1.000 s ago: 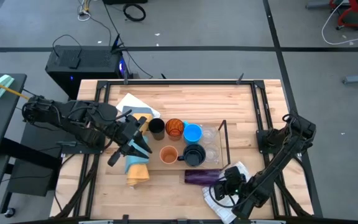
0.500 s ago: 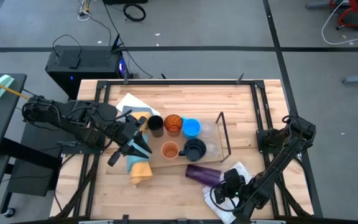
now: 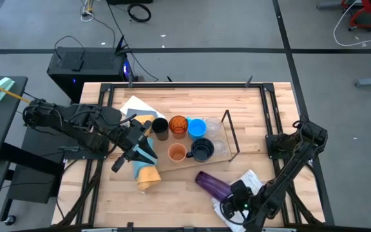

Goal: Stack small to large cups/mugs on shelf
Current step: Put the violet cup on the shelf

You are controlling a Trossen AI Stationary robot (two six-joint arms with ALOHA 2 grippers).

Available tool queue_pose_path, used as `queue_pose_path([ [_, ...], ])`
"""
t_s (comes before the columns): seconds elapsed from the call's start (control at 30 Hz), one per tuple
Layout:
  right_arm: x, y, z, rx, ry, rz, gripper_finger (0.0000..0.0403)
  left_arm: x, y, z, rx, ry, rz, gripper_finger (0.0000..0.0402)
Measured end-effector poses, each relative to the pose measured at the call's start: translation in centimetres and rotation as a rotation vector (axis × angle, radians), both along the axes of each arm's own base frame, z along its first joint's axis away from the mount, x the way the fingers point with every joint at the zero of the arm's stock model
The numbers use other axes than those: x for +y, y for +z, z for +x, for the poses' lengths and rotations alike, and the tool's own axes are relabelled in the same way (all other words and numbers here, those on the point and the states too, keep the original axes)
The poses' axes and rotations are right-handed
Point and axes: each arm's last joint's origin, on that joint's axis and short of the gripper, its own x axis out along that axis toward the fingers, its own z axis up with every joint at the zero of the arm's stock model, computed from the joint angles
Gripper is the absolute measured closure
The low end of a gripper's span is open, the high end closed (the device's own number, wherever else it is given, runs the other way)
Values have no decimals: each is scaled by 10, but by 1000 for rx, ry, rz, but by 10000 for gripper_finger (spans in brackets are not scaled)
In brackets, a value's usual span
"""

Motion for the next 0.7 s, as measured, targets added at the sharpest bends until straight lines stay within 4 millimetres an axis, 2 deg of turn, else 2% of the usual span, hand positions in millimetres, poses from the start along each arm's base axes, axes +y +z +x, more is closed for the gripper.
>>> queue_pose_path([
  [0.2, 8, 16, 5, -5, 51, 9, 403, 0, 0, 0, -7, -1, 3, 307],
  [0.37, 15, 41, 10, -19, 87, 0, 403, 0, 2, 1, -27, -1, -2, 312],
  [0.53, 19, 77, 17, -41, 112, -16, 403, 0, 6, 2, -73, -6, 3, 308],
  [0.7, 23, 123, 31, -135, 155, 11, 403, -1, 9, 2, -104, -7, 2, 306],
])
